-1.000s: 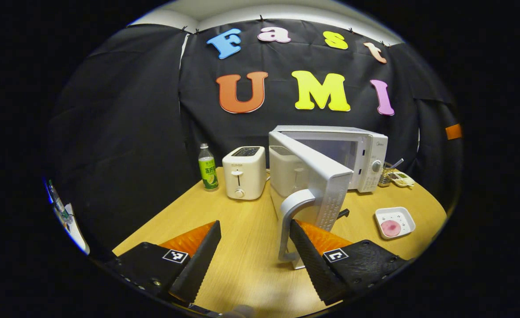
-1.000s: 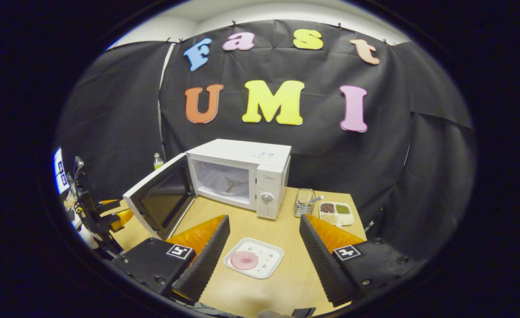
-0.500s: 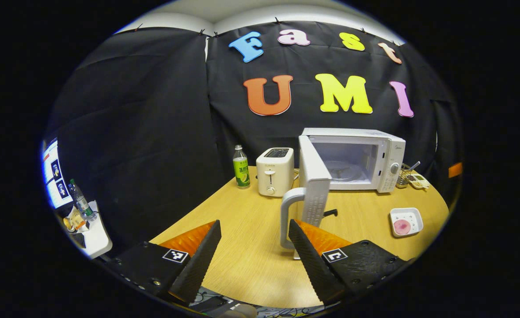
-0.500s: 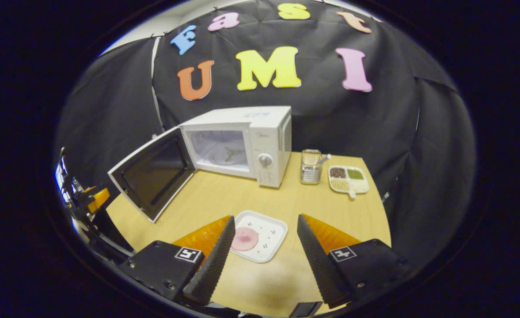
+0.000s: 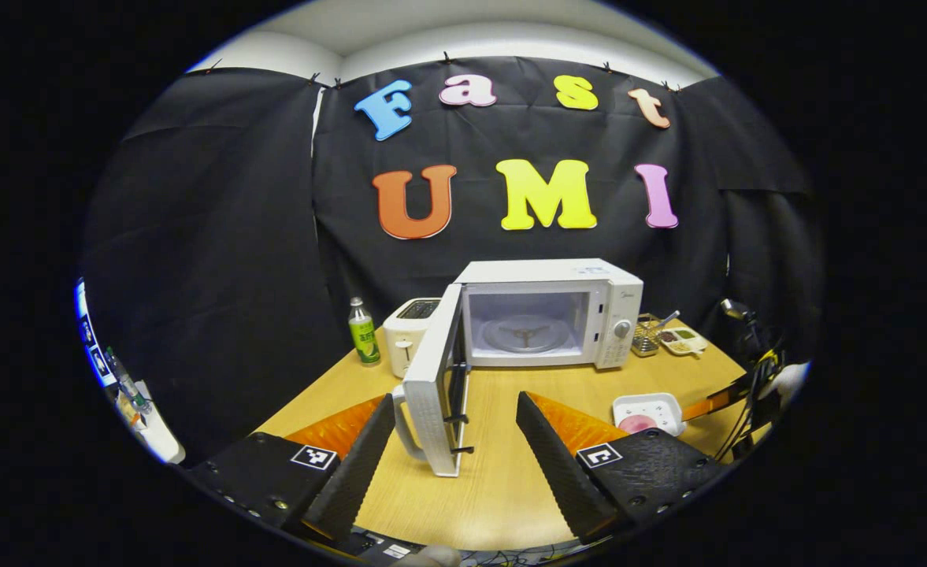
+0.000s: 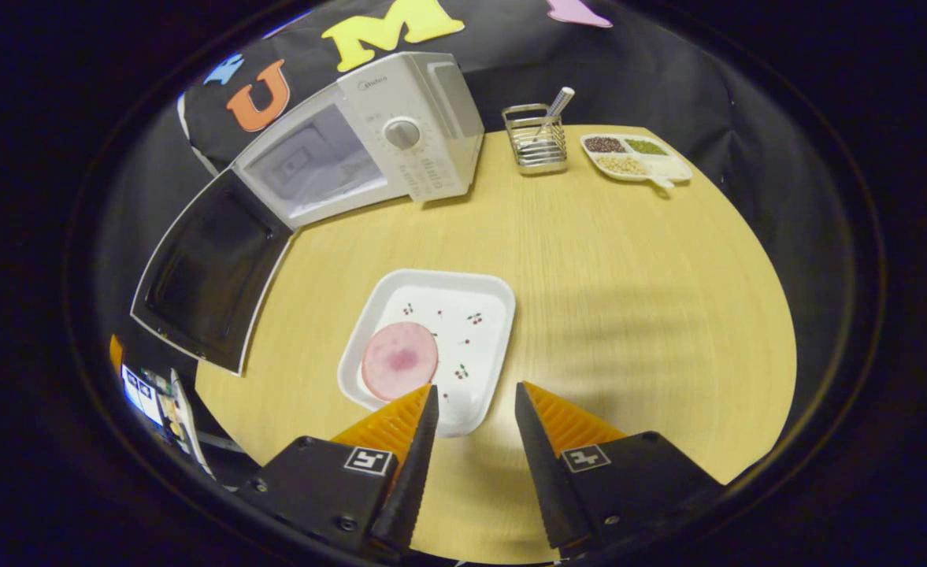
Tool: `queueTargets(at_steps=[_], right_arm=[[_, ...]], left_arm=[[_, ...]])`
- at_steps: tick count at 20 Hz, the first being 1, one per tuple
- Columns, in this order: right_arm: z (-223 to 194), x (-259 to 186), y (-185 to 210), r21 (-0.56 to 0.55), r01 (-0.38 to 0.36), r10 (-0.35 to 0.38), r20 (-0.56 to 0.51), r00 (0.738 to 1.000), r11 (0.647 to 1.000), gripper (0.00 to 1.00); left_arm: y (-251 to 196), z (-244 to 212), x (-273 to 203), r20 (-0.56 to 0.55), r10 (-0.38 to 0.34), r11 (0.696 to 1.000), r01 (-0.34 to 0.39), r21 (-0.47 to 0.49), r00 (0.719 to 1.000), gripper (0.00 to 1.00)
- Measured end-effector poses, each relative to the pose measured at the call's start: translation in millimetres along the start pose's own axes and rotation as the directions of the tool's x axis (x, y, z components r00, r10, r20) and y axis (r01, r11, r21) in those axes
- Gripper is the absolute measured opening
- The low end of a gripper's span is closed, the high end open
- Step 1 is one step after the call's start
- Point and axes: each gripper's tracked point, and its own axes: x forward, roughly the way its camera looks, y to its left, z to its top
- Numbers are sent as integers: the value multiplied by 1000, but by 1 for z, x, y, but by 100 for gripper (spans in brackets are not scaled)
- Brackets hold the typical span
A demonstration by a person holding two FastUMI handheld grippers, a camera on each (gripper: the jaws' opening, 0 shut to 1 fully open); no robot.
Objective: Open the microwave oven with the left hand, put the food in, and close the microwave oven.
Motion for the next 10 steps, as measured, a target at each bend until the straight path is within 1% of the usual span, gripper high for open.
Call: queueTargets(at_steps=[2,4,5,6,7,8,9,10], right_arm=[[0,6,1,7,26,-26,-26,999,1000,63],[-1,15,0,7,53,-53,-57,997,999,61],[-3,19,0,25,62,-60,-79,995,998,60],[-8,23,5,52,50,-44,-101,994,997,59],[-5,23,6,65,60,-54,-89,995,996,46],[-8,25,4,68,64,-57,-108,993,996,45],[-3,21,3,77,78,-69,-104,992,994,40],[-7,23,1,92,89,-77,-120,990,992,33]], left_arm=[[1,10,12,8,-36,999,36,18,999,95],[1,21,21,27,-68,997,68,22,997,95],[2,25,26,33,-83,996,82,24,996,95],[5,30,30,40,-92,996,91,22,995,95],[6,34,34,48,-100,995,99,20,994,95],[8,37,38,54,-105,994,104,19,993,95],[12,40,40,60,-105,994,105,17,993,95],[14,41,43,58,-111,994,110,15,992,95]])
